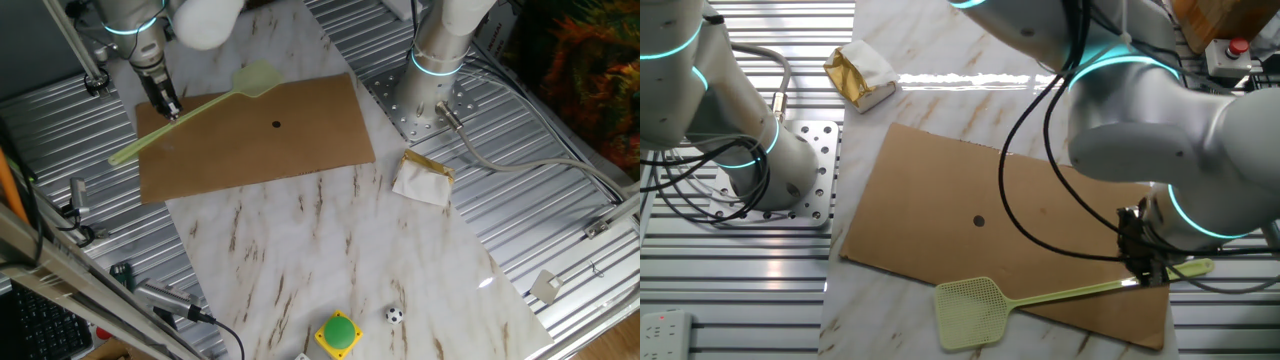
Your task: Swat with a flyswatter
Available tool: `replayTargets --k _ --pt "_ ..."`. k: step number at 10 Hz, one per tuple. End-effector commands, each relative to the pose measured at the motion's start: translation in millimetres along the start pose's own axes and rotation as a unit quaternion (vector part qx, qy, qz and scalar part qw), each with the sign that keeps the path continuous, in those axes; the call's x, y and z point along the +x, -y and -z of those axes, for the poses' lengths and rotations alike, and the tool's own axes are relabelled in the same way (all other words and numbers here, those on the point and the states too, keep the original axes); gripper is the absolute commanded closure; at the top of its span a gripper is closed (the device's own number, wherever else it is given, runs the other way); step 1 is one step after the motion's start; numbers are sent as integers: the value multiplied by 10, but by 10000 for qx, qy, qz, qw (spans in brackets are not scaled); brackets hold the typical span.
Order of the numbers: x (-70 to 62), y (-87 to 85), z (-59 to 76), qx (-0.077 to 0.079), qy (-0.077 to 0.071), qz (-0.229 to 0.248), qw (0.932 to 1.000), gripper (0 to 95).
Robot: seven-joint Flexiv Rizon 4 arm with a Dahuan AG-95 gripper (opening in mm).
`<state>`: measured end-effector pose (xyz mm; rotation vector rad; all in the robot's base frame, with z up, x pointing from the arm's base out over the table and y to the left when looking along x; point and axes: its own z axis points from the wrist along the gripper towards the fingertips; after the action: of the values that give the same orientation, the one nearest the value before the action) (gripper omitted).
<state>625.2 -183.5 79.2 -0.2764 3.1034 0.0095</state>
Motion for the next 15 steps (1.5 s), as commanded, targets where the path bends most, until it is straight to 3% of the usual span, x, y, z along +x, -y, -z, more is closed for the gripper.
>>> replayTargets --k 1,3,6,7,9,15 --pt "-10 2 -14 -77 29 45 10000 950" --pt "-10 2 -14 -25 21 -60 10000 950" --pt "-10 2 -14 102 63 -686 9976 950" --pt "-10 2 -14 204 133 -780 9967 950" --pt "-10 2 -14 260 282 -879 9954 950" --pt "-10 2 -14 203 321 -816 9959 950"
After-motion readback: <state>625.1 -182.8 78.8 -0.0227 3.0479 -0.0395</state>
